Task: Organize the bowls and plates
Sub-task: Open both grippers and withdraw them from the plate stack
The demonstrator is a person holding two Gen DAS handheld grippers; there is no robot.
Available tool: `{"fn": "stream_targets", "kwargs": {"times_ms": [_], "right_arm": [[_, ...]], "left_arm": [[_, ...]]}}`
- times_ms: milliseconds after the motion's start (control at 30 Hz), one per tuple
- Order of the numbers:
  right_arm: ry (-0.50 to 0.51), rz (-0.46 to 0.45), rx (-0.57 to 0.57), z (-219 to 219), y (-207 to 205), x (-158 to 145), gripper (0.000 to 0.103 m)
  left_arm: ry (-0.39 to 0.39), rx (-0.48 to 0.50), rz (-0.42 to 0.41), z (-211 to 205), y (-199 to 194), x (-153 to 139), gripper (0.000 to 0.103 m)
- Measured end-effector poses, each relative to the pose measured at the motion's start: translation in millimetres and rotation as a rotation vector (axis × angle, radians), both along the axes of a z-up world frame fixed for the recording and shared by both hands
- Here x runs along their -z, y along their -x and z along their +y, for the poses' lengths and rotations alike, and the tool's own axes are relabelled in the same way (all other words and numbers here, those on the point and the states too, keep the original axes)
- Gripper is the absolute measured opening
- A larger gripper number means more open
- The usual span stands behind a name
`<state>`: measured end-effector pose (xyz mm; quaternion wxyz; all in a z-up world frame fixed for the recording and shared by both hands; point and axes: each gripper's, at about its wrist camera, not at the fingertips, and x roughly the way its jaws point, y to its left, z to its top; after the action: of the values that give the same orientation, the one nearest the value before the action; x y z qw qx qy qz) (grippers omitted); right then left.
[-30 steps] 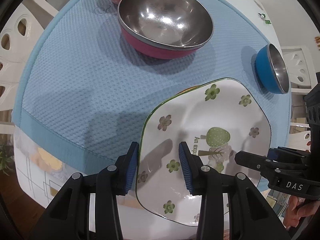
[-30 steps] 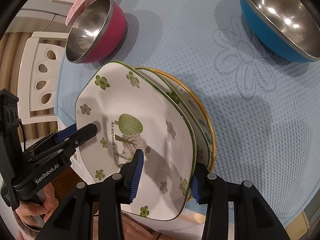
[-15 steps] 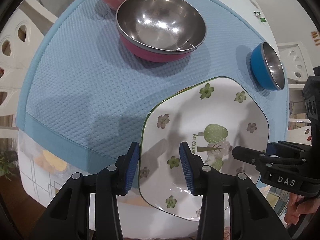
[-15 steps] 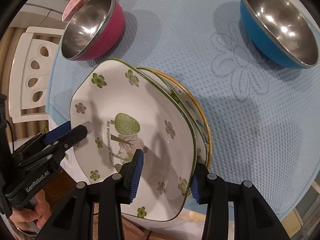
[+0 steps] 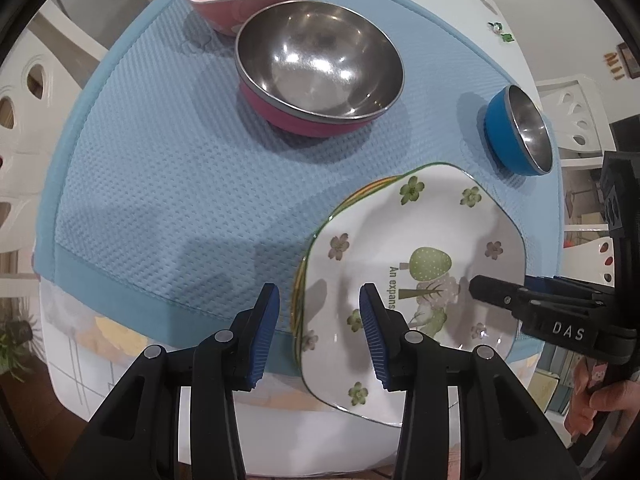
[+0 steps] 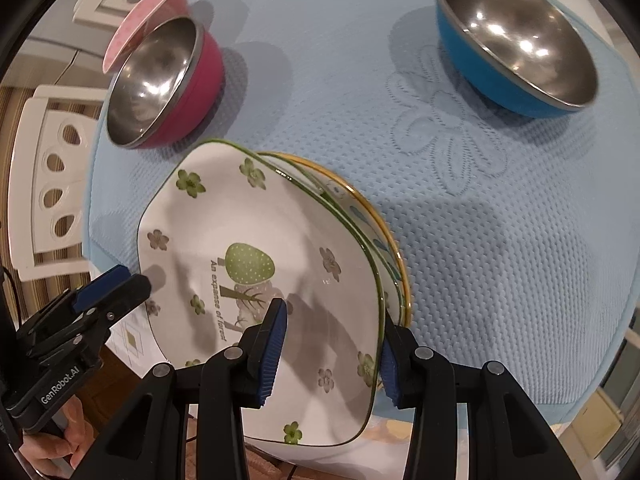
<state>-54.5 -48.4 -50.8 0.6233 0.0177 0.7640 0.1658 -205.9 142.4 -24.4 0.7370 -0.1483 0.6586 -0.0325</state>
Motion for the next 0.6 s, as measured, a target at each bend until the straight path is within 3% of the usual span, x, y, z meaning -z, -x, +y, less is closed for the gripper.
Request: {"fn": "stream_targets", "kwargs": {"times_ms": [167, 300, 433, 600], "right_arm": [[0.048, -0.046, 0.051, -14, -3, -12, 0.042], [0.003, -0.059, 0.118, -23, -3, -22, 0.042], [-0.012, -0.069, 0.159, -26, -2, -32, 0.044], [-0.025, -0.070, 0.170, -34, -8, -39, 0.052]], "left_arm": [[0.004, 0.010, -0.002, 16, 1, -2, 0.040], [0.011, 0.005, 0.006, 28, -1, -2, 0.046], [0.013, -0.008, -0.001, 41, -1, -4, 0.065], [0.031, -0.045, 0.006, 56, -2, -5, 0.065]]}}
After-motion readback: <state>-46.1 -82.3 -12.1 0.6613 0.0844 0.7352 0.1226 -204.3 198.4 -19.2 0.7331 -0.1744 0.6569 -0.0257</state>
